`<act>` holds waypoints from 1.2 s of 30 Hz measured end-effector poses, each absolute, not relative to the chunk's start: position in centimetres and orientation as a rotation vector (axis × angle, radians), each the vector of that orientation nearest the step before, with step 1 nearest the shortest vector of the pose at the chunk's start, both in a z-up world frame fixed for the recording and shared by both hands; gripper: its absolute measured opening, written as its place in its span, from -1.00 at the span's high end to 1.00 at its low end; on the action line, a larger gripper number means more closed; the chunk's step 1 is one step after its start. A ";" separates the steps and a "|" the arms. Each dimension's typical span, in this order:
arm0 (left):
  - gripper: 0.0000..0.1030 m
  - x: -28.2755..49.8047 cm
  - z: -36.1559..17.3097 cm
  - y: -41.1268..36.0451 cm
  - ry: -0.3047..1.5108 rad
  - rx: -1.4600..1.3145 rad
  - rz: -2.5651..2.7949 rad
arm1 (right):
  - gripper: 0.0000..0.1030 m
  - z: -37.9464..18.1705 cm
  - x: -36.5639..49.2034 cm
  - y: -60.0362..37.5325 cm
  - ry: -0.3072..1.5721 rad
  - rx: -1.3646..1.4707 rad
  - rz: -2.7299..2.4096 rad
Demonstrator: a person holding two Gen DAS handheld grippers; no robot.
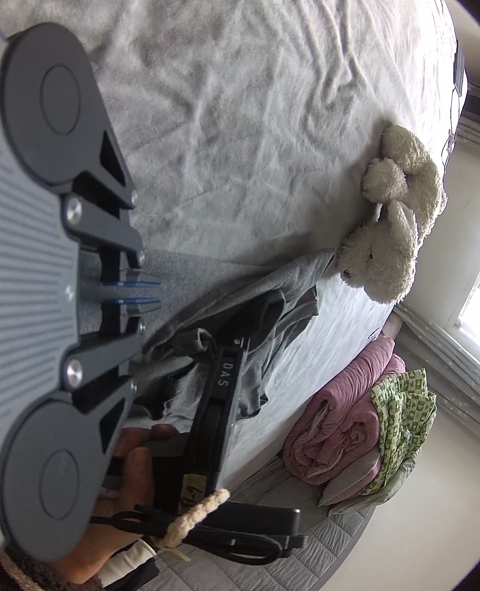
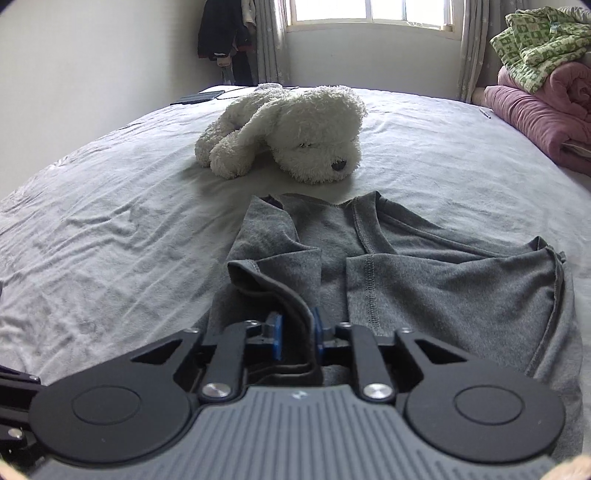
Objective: Fold clothes
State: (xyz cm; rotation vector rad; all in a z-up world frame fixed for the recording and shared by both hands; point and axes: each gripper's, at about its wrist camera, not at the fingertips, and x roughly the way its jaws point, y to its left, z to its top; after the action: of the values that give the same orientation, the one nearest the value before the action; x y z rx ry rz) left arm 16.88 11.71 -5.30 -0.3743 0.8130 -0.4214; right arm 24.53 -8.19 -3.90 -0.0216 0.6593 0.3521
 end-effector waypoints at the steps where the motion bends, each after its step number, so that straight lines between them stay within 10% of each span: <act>1: 0.93 16.9 -5.3 11.6 0.826 -0.366 -0.437 | 0.92 -3.5 24.7 -8.4 0.644 -0.007 0.348; 36: 0.59 15.3 -4.7 7.9 0.948 -0.203 -0.798 | 0.77 -5.7 24.6 -23.7 0.655 0.625 0.076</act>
State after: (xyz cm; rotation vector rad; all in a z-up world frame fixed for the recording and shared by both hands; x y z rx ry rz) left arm 15.28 7.92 -4.71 -0.2034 0.9481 -0.7984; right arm 24.60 -23.74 -5.68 0.6253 0.6553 0.0757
